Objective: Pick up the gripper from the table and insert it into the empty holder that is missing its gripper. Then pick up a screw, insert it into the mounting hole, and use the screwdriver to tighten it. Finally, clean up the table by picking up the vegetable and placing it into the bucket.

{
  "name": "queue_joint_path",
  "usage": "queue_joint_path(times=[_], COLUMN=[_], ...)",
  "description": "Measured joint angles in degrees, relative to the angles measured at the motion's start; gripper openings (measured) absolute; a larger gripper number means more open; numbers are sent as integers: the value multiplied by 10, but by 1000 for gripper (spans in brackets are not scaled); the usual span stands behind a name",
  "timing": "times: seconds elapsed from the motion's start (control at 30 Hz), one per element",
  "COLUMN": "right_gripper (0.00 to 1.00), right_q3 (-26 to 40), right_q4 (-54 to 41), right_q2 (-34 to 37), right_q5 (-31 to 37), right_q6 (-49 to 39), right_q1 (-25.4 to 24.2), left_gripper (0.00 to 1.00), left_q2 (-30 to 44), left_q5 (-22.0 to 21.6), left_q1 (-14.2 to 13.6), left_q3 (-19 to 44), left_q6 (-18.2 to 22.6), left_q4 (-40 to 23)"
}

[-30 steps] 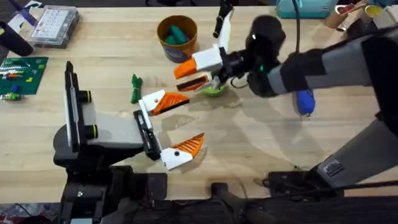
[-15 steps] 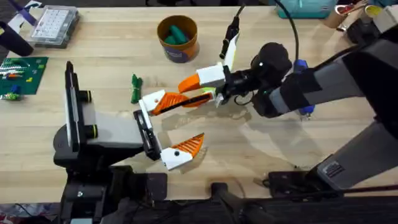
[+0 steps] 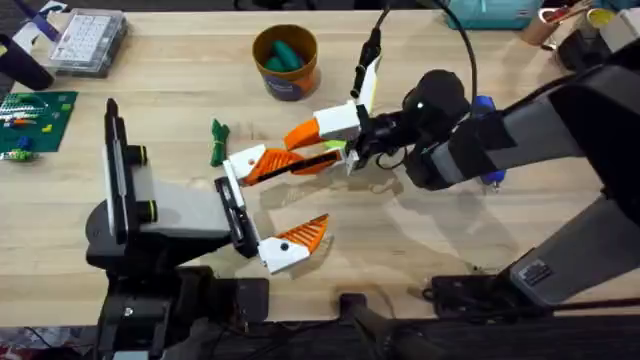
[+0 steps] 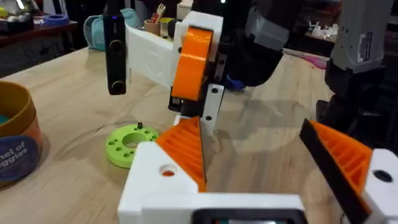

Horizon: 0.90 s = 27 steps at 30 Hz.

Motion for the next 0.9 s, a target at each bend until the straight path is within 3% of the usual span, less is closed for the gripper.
queue_joint_path(times=[0.37, 0.9], right_gripper=[791, 740], right_q3=[0, 9], right_q4=[0, 0], right_q2=[0, 0], right_q5=[0, 0], right_q6=[9, 16], right_q1=[0, 10], left_gripper=[986, 986], left_q2=[0, 0], left_q5=[0, 0], left_q1=[0, 0], left_q3=[0, 0], left_q6=[0, 0], left_q4=[0, 0])
